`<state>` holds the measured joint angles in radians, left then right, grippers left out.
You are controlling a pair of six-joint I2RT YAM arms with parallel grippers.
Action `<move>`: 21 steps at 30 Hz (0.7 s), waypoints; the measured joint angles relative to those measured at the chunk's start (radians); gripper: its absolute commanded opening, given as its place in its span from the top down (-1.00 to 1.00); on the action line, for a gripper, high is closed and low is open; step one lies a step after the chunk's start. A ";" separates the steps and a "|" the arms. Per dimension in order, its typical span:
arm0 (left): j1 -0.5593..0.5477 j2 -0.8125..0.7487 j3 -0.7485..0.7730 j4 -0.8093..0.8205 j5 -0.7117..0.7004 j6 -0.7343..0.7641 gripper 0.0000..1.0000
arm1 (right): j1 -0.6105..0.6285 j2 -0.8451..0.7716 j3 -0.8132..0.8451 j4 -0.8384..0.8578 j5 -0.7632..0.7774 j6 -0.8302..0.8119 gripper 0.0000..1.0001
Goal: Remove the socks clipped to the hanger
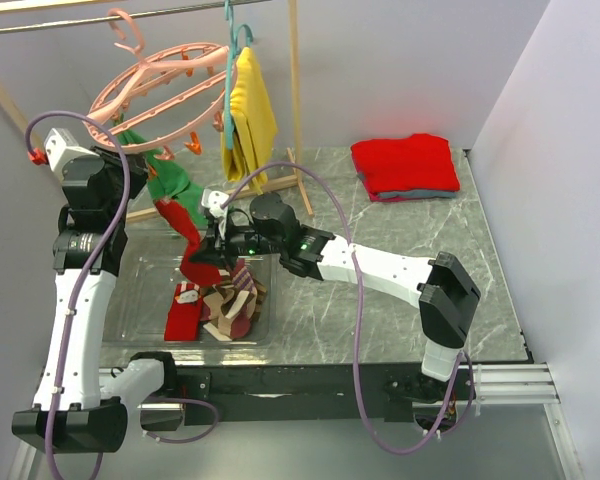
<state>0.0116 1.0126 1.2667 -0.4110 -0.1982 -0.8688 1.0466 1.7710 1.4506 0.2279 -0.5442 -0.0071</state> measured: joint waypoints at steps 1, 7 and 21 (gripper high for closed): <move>0.000 -0.002 0.000 0.008 0.002 0.002 0.81 | 0.000 0.000 -0.003 -0.002 0.000 0.006 1.00; 0.000 -0.003 0.000 0.018 0.003 0.002 0.98 | 0.000 -0.009 -0.036 -0.008 -0.001 0.026 1.00; 0.000 -0.019 -0.004 0.026 0.009 0.010 0.37 | 0.020 -0.094 -0.138 -0.037 0.013 0.056 1.00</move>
<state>0.0116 0.9932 1.2629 -0.3855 -0.1894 -0.8589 1.0668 1.6772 1.3121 0.1913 -0.5316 0.0486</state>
